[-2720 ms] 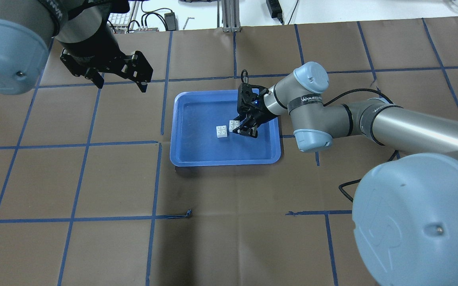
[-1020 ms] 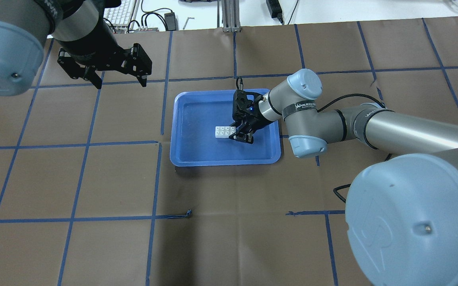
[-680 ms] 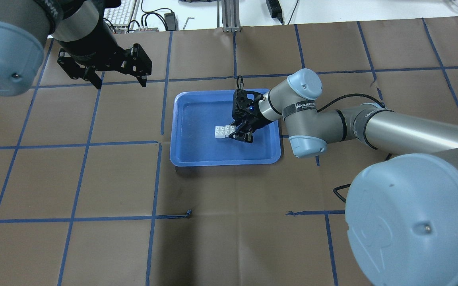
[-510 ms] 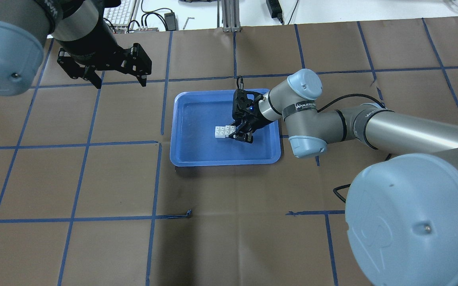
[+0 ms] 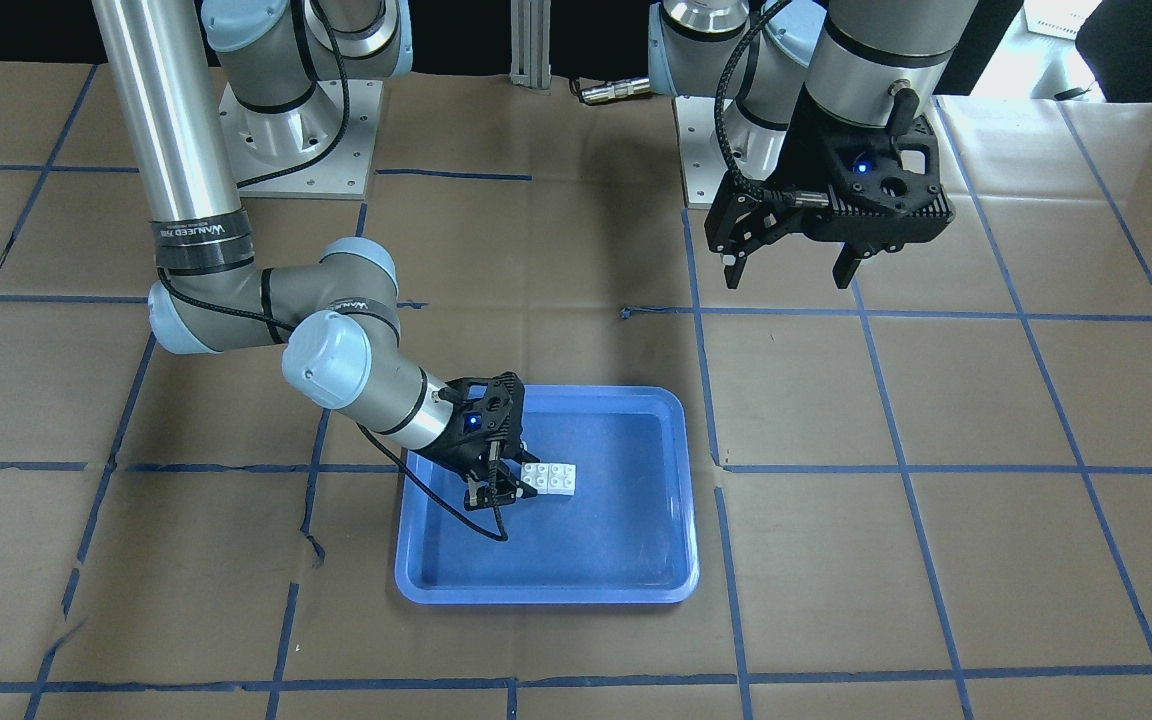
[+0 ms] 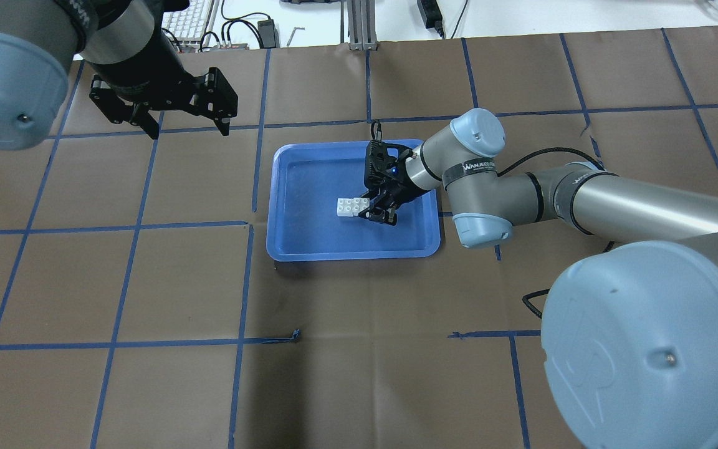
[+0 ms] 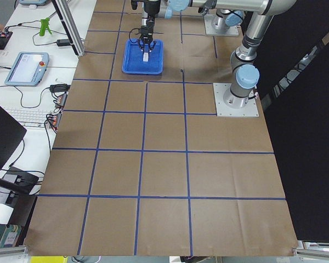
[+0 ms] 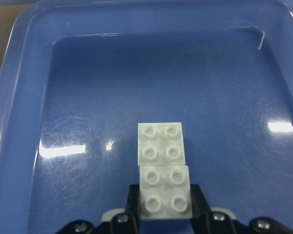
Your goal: Assemble white blocks and place on blue tray
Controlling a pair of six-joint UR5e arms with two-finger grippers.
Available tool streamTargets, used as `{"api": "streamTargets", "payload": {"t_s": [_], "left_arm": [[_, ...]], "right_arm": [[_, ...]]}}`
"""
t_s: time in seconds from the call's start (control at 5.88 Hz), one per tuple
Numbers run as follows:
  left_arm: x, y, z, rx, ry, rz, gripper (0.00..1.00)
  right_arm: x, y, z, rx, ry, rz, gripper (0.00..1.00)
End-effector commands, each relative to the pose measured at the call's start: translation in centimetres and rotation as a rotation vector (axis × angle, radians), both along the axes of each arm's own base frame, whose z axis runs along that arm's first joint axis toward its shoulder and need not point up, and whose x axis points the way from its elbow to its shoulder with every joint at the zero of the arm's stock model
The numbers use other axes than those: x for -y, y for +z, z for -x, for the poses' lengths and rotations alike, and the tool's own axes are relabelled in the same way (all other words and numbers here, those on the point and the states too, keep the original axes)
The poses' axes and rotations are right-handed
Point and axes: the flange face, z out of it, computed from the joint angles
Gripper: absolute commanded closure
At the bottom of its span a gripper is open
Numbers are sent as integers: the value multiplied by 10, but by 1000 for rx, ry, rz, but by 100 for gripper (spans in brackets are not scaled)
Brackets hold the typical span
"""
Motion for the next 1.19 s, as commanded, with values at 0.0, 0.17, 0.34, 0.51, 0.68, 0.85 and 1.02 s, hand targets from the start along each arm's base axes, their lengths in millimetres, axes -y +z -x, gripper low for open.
{"api": "streamTargets", "payload": {"t_s": [0.0,0.17,0.34,0.51,0.68,0.85,1.02], "left_arm": [[0,0,0,0,2,0,1],[0,0,0,-2,1,1,1],[0,-1,0,-2,1,0,1],[0,0,0,-3,3,1,1],[0,0,0,-3,3,1,1],[0,0,0,-4,3,3,1],[0,0,0,-2,3,2,1]], "right_arm": [[-2,-2,0,-1,0,-5,62],[-2,-2,0,1,-1,-3,54],[-2,-2,0,1,-1,-3,53],[-2,0,0,2,-1,0,53],[-2,0,0,4,-6,-4,54],[-2,0,0,4,-7,-5,53],[-1,1,0,4,-8,-7,38]]}}
